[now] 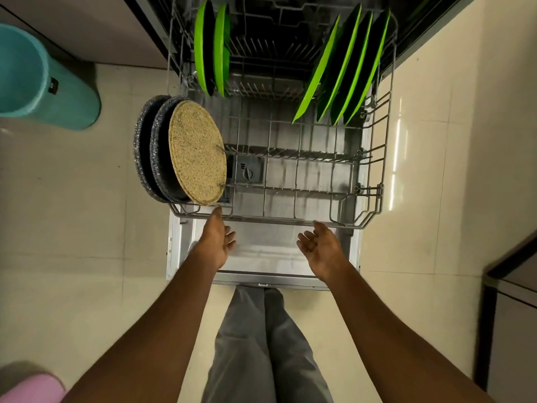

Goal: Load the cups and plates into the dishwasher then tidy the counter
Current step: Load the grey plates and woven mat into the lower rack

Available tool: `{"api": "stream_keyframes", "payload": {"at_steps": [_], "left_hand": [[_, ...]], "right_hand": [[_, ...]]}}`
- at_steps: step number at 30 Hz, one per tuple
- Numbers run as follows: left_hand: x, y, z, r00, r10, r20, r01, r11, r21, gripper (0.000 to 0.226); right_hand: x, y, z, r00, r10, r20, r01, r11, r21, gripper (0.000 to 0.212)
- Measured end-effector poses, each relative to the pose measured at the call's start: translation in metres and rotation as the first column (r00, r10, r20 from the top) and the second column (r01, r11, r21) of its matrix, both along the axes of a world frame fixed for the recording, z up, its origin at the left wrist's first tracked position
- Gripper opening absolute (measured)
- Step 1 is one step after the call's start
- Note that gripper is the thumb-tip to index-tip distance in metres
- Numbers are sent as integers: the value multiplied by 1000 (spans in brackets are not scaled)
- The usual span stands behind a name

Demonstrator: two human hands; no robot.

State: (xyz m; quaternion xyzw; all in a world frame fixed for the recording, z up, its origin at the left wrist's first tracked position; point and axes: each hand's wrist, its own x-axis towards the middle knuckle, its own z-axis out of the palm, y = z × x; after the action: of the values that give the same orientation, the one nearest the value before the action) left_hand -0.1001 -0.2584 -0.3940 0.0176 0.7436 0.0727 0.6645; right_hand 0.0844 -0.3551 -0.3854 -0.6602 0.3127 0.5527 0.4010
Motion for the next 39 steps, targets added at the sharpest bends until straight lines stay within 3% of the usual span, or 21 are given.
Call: {"api": "stream_keyframes", "payload": {"at_steps": [3,9,12,21,31,35,39], "left_hand": [[11,7,-8,981,195,-18,-195,980,37,54],[23,27,-15,942,331,65,-336,936,107,34],[32,55,-18,937,314,150,-338,926,168,25],[84,178,-37,942,229,247,-289,926,242,27],[127,274,-41,926,162,340,-283,894,347,29],[134,293,-42,889,149,432,-328,866,377,26],[144,305,-45,847,174,502,-397,835,381,21]], "right_hand": [[0,15,-6,995,-98,-12,98,995,10,10],[4,43,-13,990,-130,46,129,991,25,10],[14,71,-19,986,-152,73,144,985,97,14],[65,192,-34,978,-183,95,147,943,299,15],[99,289,-44,969,-185,164,108,914,391,21],[106,312,-42,970,-190,152,104,889,445,25],[111,333,-33,964,-261,41,205,838,505,27]]}}
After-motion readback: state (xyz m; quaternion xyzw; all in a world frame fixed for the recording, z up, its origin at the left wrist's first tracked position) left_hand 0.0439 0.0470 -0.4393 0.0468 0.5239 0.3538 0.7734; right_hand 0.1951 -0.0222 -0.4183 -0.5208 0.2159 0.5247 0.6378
